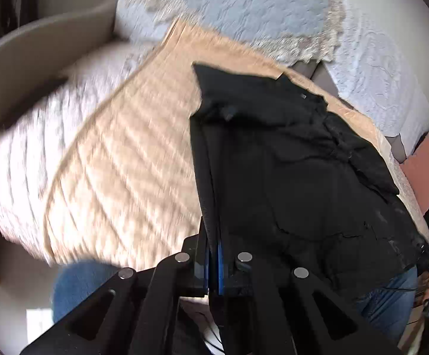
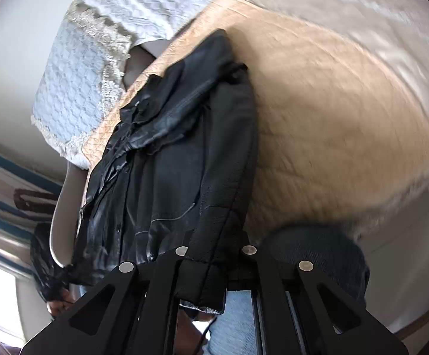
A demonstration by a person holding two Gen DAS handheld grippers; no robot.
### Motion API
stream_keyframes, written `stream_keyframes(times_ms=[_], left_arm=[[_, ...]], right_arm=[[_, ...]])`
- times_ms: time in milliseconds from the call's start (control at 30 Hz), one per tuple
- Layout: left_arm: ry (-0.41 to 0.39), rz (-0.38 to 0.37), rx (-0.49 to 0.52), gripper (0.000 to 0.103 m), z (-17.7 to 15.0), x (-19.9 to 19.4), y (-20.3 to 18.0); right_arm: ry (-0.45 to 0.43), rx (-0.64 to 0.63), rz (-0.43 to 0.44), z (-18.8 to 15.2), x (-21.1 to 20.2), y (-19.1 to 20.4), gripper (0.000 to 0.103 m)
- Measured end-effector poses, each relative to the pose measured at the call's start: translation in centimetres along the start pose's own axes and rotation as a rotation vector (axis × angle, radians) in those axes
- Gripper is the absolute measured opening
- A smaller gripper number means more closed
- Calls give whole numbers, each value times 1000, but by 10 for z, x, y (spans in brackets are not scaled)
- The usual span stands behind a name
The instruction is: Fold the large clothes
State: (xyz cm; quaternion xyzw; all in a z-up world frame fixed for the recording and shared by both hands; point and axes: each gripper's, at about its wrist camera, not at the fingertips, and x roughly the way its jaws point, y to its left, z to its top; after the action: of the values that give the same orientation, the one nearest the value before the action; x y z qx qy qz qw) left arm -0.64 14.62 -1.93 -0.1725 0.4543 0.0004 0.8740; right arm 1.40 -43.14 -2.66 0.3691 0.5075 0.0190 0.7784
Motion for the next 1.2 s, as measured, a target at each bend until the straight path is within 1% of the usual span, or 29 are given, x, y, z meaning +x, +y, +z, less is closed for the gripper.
stream_keyframes(times_ms=[67, 167, 233, 300, 367, 467, 533, 600, 667, 700, 733, 833, 933, 1000, 1033, 1067, 1100, 1133, 1167, 1200], left_arm=[[-1, -25, -39, 4, -4, 1, 5], [-37, -61, -44, 4, -1, -8, 1], [-63, -93, -45, 4, 6, -17, -2], [-94, -121, -49, 4, 15, -25, -4], [-118, -164, -66, 3, 26, -31, -4], [-152, -210, -86, 3, 46, -33, -6], [-175, -243, -110, 3, 66, -31, -7], [-200, -252, -114, 3, 87, -27, -12], [-215, -254, -120, 3, 111, -18, -18], [-219, -254, -126, 3, 123, -12, -21], [-222, -253, -131, 3, 133, -6, -24], [-219, -236, -166, 3, 173, 25, -26], [-199, -201, -205, 3, 198, 61, -22], [-164, -155, -239, 3, 209, 92, -18], [-149, -129, -233, 3, 214, 107, -16], [-132, -86, -233, 3, 216, 120, -15], [-114, -40, -232, 3, 217, 134, -13], [-91, -23, -230, 3, 218, 144, -10], [-68, -9, -233, 3, 219, 152, -6], [-52, 9, -234, 3, 219, 155, -2]], right_arm=[[-8, 9, 18, 0, -3, 1, 5], [-19, -13, 44, 6, -7, 12, 5], [-30, -30, 67, 12, -11, 20, 5], [-50, -35, 106, 17, -15, 27, 5], [-77, -35, 152, 28, -18, 36, 5], [-107, -50, 194, 53, -21, 49, 5], [-130, -65, 223, 79, -20, 63, 5], [-142, -82, 227, 103, -19, 75, 5], [-148, -93, 227, 133, -9, 86, 5], [-147, -92, 229, 142, -4, 87, 5], [-141, -85, 226, 159, 8, 90, 6], [-127, -50, 206, 194, 38, 86, 6], [-103, -4, 144, 225, 77, 75, 8], [-68, 13, 105, 241, 108, 68, 16], [-49, 30, 74, 247, 123, 63, 19], [-34, 40, 44, 251, 137, 59, 27], [-21, 38, 24, 253, 146, 55, 36], [-3, 31, 2, 254, 154, 53, 42], [-1, 24, -9, 253, 156, 53, 50], [-19, 8, 10, 252, 151, 53, 53]])
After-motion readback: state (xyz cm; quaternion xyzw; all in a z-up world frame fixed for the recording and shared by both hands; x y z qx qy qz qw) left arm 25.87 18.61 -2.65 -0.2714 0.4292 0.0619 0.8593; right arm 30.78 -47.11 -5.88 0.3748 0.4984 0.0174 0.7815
